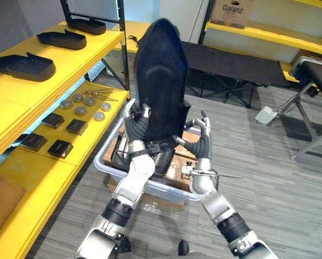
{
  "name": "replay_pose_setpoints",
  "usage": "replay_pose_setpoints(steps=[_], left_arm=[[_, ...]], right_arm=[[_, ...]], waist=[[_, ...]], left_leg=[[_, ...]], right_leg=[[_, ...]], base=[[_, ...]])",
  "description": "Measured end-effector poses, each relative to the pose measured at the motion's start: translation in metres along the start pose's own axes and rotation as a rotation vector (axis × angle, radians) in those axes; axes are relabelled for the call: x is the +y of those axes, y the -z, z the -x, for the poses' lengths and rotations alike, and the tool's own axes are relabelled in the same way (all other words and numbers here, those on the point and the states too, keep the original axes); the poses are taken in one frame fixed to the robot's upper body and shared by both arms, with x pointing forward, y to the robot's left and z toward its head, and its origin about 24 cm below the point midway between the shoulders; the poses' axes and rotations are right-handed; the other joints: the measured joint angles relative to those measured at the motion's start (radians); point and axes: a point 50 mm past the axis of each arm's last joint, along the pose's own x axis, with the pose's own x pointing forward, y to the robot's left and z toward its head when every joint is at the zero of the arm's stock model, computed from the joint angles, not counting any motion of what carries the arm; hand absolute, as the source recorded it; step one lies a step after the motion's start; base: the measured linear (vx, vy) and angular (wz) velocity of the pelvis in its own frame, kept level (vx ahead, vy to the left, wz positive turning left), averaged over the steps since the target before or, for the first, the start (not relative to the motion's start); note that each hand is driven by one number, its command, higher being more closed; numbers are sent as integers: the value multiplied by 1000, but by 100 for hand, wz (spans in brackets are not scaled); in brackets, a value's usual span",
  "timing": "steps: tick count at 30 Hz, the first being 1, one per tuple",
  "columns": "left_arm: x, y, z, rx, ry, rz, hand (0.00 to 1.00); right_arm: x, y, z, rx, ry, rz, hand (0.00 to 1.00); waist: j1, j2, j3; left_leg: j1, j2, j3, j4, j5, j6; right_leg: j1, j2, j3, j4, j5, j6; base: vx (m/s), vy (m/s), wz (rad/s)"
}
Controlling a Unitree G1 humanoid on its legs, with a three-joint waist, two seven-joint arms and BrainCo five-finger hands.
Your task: Walk over and take plastic housings, then place them on the shelf
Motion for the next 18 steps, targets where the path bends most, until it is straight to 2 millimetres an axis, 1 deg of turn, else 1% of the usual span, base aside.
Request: replay_pose_setpoints(steps=[2,4,5,7,8,9,10,11,13,14,18], left_arm=[[10,6,0,13,-71,-43,100],[24,15,-1,44,-150,-75,100],[27,17,-1,49,-171,-83,100],[42,23,-1,54,-247,-125,100],[45,24,-2,57,-267,-133,100],[52,27,-2,65,-299,-148,100],[55,29,-1,69,-309,-155,100],[63,34,2,86,-336,-174,100],[70,39,5,104,-365,-193,100],[77,44,10,125,-386,-211,100],[85,47,16,118,-392,-189,100]], right_arm=[[-4,-4,4,-12,10,-31,0],[-14,-7,9,0,43,-77,0],[-17,-6,11,8,54,-86,0],[-30,-2,16,34,92,-84,0],[-34,0,17,43,103,-80,0],[-41,5,21,71,125,-76,0],[-45,7,24,91,140,-79,0],[-56,13,30,130,173,-76,0],[-66,19,37,169,209,-73,0],[-76,25,44,201,241,-48,0],[-99,40,60,286,314,2,0]], waist=[[-2,0,0],[-3,0,0],[-4,0,0],[-5,1,0],[-5,1,-1],[-11,2,-1],[-15,4,-2],[-27,9,-5],[-29,15,-11],[-31,27,-19],[-53,53,-34]], left_leg=[[0,0,3,0,0,0],[1,-1,9,0,0,0],[2,-2,11,0,0,0],[4,0,24,0,-1,-1],[4,0,27,0,-2,-2],[5,0,33,-1,-5,-6],[5,-1,33,-1,-6,-6],[6,-1,36,-1,-12,-7],[7,0,52,-1,-15,-7],[7,0,65,-1,-18,-7],[7,1,70,-1,-18,-6]], right_leg=[[-6,3,3,9,-1,-1],[-10,4,5,17,-4,-2],[-13,5,6,20,-5,-3],[-23,6,18,25,-7,-5],[-26,7,24,25,-8,-6],[-28,7,30,25,-9,-9],[-28,6,30,25,-9,-9],[-30,6,33,25,-11,-7],[-37,6,45,25,-11,-7],[-43,7,60,24,-10,-4],[-45,7,61,21,-10,-5]], base=[[0,0,-4],[0,0,0],[-26,6,-7],[-48,4,-14],[-46,-1,-17],[-33,0,-11],[-27,3,-8],[-20,6,-9],[-7,6,-22],[11,2,-24],[8,-2,-6]])
